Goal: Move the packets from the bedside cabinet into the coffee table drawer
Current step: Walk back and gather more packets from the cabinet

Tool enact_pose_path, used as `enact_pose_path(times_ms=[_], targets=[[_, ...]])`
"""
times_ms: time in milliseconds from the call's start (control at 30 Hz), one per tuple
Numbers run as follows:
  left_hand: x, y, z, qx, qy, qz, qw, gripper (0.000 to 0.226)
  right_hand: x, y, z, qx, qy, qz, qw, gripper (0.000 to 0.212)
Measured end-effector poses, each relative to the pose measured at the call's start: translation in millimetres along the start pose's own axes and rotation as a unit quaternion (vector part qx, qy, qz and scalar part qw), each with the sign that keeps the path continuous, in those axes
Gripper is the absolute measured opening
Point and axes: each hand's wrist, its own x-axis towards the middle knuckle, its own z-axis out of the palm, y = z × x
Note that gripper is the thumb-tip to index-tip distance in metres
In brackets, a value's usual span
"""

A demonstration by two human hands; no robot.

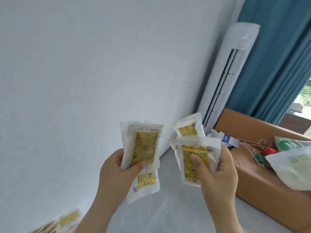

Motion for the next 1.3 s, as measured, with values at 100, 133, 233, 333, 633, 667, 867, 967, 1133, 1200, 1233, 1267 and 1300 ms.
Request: enact_pose_path(times_ms=[100,133,233,333,633,667,867,967,1133,1200,1233,1267,1300], targets=[[-5.4,10.1,70.5,-0.016,-0.043,0.015,0.999,0.025,28.2,10.1,-61.3,-0.029,0.033,-0.017,0.999,0.022],[-6.7,12.8,92.4,-0.02,-0.058,0.018,0.998,0.025,36.9,13.9,-80.1,-0.041,0.045,-0.024,0.998,0.022],[-7.3,20.1,153.8,-0.025,-0.102,0.022,0.994,0.025,59.4,25.8,-131.0,-0.059,0.086,-0.027,0.994,0.022],[-1.3,24.5,208.9,-0.024,-0.144,0.023,0.989,0.023,79.4,39.9,-170.6,-0.078,0.123,-0.032,0.989,0.022],[68.6,36.7,363.5,-0.051,-0.262,0.049,0.962,0.022,166.6,90.4,-246.1,-0.151,0.208,-0.028,0.966,0.021],[79.3,38.5,380.2,-0.054,-0.273,0.051,0.959,0.022,178.0,96.2,-251.8,-0.159,0.217,-0.026,0.963,0.021],[137.7,43.6,474.3,-0.048,-0.352,0.05,0.933,0.026,237.2,136.5,-280.8,-0.204,0.282,0.013,0.937,0.022],[153.9,39.6,519.1,-0.048,-0.378,0.051,0.923,0.025,260.8,156.1,-299.8,-0.21,0.302,0.032,0.929,0.023],[168.9,34.5,597.8,-0.039,-0.415,0.054,0.907,0.023,297.6,195.8,-345.1,-0.249,0.332,0.052,0.908,0.039],[172.6,33.5,633.0,-0.035,-0.425,0.061,0.903,0.022,311.8,213.2,-366.9,-0.255,0.34,0.062,0.903,0.04],[173.6,33.3,651.6,-0.034,-0.429,0.065,0.9,0.022,319.9,220.8,-378.4,-0.257,0.343,0.064,0.901,0.038],[174.0,33.2,670.6,-0.035,-0.433,0.067,0.898,0.022,328.2,227.8,-390.4,-0.259,0.346,0.064,0.9,0.035],[174.1,33.4,689.4,-0.038,-0.436,0.068,0.897,0.023,336.5,234.0,-402.6,-0.261,0.349,0.062,0.898,0.032]])
